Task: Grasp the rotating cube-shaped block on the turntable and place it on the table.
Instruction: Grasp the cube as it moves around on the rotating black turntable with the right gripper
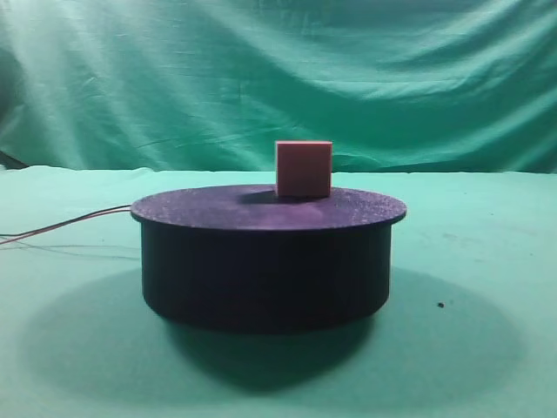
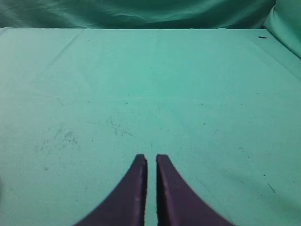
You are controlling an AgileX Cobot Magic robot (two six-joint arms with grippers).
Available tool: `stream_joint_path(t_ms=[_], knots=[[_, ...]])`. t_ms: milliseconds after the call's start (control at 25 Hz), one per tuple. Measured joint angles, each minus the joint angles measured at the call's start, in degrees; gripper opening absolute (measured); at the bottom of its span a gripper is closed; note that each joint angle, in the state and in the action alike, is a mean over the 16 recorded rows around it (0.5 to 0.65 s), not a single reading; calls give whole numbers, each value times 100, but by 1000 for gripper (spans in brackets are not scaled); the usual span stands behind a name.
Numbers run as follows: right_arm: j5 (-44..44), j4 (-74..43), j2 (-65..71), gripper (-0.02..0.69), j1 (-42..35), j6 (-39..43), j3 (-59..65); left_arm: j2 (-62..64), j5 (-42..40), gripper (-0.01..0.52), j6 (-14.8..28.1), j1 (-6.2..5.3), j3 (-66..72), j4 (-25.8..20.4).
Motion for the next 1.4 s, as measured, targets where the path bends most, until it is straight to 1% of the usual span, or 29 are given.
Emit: stream_joint_path(t_ms=[560,680,920,1040,1200,1400], knots=[[-89,-4,0,49,0,7,1,0,0,0,0,0,0,0],[-370,76,0,49,0,49,3,0,0,0,0,0,0,0],[-1300,289,16,49,0,160,-43,0,0,0,0,0,0,0],[-1541,402,144,49,0,218,-215,0,0,0,0,0,0,0],[-1448,589,565,49,0,295,-616,0,0,0,0,0,0,0],[-834,777,1427,49,0,322,-1193,0,0,0,0,0,0,0]])
